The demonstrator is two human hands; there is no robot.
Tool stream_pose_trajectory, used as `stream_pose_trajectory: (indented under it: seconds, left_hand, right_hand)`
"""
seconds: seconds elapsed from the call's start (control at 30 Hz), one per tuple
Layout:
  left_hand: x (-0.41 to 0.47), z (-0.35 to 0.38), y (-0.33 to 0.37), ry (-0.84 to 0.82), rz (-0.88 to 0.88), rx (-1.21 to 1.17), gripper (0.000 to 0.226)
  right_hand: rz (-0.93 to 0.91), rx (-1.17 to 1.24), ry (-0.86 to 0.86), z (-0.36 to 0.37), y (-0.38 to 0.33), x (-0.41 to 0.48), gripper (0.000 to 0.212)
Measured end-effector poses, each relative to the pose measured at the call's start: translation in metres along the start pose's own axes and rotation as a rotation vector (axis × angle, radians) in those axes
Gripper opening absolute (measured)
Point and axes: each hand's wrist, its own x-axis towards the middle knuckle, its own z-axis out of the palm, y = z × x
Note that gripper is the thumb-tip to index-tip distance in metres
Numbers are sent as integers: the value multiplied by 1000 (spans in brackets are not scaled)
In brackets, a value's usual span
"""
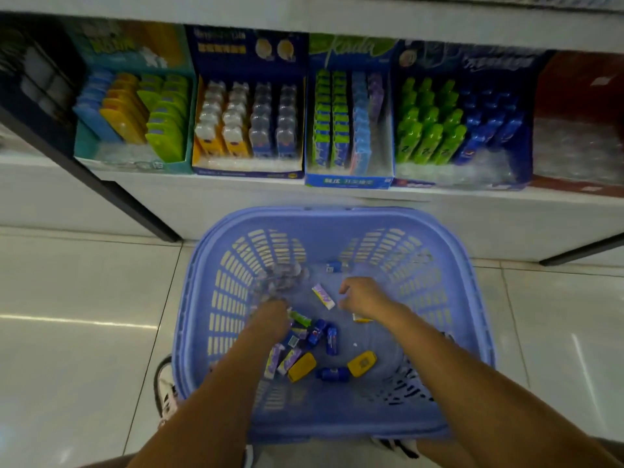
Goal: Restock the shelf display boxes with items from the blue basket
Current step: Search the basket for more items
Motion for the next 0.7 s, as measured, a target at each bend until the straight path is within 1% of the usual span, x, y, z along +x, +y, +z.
stream_pose_trajectory:
  seconds: [0.1, 0.2, 0.3, 0.4, 0.47, 0.5, 0.6, 0.67, 0.7]
  left_hand:
    - [10, 7, -5, -36, -4, 34, 41]
    - [20, 14, -10, -22, -19, 83, 40]
    - [29, 16, -14, -5, -2, 135, 37]
    - [37, 11, -19, -99, -14, 80, 46]
    - [39, 11, -19, -145, -32, 80, 47]
    - [37, 13, -19, -134, -59, 105, 44]
    - [29, 15, -11, -102, -102, 163, 37]
    - [26, 15, -7, -101, -91, 128, 32]
    - [23, 13, -6, -100, -82, 109, 32]
  right_hand:
    - [10, -108, 5, 32, 1, 29, 43]
    - [5, -74, 104, 47, -8, 54, 50]
    - [2, -91, 136, 55, -12, 73, 43]
    - [14, -85, 111, 58, -9, 81, 41]
    - [15, 2, 108, 57, -4, 80, 32]
    - [13, 62, 118, 55, 0, 78, 29]
    - [3, 274, 204, 41, 8, 60, 32]
    - [-35, 337, 244, 25, 12, 42, 36]
    - [-65, 380, 241, 16, 12, 32, 35]
